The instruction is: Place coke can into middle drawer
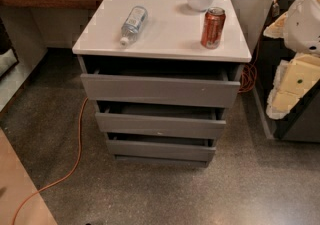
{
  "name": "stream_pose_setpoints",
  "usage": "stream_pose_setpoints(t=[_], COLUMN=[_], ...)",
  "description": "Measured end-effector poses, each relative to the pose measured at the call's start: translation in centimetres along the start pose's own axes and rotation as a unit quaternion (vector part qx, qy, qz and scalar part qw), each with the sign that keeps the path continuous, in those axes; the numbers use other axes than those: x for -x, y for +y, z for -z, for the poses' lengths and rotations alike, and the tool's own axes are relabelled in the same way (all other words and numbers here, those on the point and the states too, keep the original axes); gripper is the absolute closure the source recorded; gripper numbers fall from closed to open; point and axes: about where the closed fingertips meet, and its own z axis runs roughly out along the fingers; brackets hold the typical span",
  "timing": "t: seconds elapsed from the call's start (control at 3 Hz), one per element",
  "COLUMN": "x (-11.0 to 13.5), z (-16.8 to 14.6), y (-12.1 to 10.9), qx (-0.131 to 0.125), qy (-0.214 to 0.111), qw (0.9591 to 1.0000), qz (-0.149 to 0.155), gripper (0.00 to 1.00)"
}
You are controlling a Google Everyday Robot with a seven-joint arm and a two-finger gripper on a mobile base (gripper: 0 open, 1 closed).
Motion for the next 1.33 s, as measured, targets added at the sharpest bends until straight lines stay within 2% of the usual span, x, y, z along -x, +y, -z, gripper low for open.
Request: stream_pose_setpoints(t=[0.33, 0.67, 1.0, 1.33], x=[0.0, -0.5, -0.9, -1.4], z=[0.0, -3.6, -7.5, -10.4], y=[0.0, -0.3, -0.2, -0.1], qx=[0.000, 0.017, 0.032, 0.031], qy=[0.000, -0.001, -0.017, -0.048], qw=[1.0000, 0.9998, 0.9993, 0.9977], qz=[0.000, -0.003, 0.010, 0.036], gripper=[0.00, 0.00, 0.00, 0.00])
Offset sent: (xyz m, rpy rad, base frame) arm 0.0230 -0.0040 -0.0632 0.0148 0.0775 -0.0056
